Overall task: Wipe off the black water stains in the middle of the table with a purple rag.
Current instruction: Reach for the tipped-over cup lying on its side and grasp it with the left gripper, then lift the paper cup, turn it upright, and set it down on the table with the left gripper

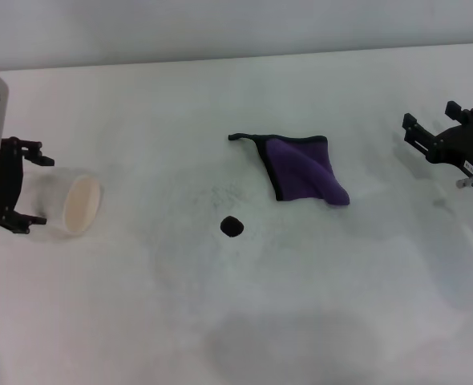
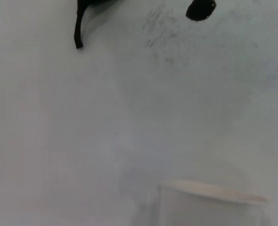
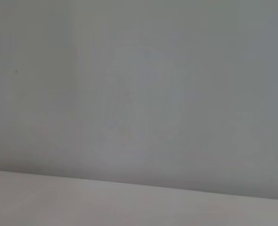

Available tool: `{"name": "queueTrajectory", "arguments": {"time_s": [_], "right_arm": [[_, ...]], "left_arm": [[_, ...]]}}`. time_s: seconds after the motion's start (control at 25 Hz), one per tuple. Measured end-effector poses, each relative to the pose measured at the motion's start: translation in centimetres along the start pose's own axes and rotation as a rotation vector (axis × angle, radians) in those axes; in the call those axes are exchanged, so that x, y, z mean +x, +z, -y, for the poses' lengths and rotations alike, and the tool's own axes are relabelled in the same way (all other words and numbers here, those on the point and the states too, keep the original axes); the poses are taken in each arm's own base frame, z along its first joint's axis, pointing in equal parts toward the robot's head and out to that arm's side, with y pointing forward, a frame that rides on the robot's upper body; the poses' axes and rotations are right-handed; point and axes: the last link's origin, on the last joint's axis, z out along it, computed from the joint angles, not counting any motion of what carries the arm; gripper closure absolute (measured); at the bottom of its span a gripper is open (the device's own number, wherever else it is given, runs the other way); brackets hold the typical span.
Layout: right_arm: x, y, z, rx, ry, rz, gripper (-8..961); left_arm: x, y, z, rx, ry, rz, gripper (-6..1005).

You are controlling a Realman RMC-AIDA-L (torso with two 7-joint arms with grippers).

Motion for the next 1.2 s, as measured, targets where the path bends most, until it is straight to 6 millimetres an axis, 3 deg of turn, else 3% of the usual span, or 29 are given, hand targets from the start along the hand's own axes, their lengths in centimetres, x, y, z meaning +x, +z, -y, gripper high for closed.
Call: {"name": "queueTrajectory", "arguments": {"time_s": [0.4, 0.64, 0.88, 1.2], "right_arm": [[0.2, -0.1, 0.0, -0.001, -0.001, -0.005, 132], [0.3, -0.3, 0.1, 0.001, 0.0, -0.009, 132], [0.4, -0.4, 0.1, 0.001, 0.0, -0.009, 132], [0.1, -0.2, 0.1, 0.004, -0.006, -0.002, 132]], "left_arm": [[-0.6, 2.3, -1.0, 0.018, -0.005, 0.015, 114], [-0.5, 2.5, -0.9, 0.033, -0.015, 0.011, 115], [-0.1, 2.6, -0.8, 0.051, -0.031, -0.013, 180], [1.3, 2.1, -0.3, 0.239, -0.24, -0.259, 270]]}}
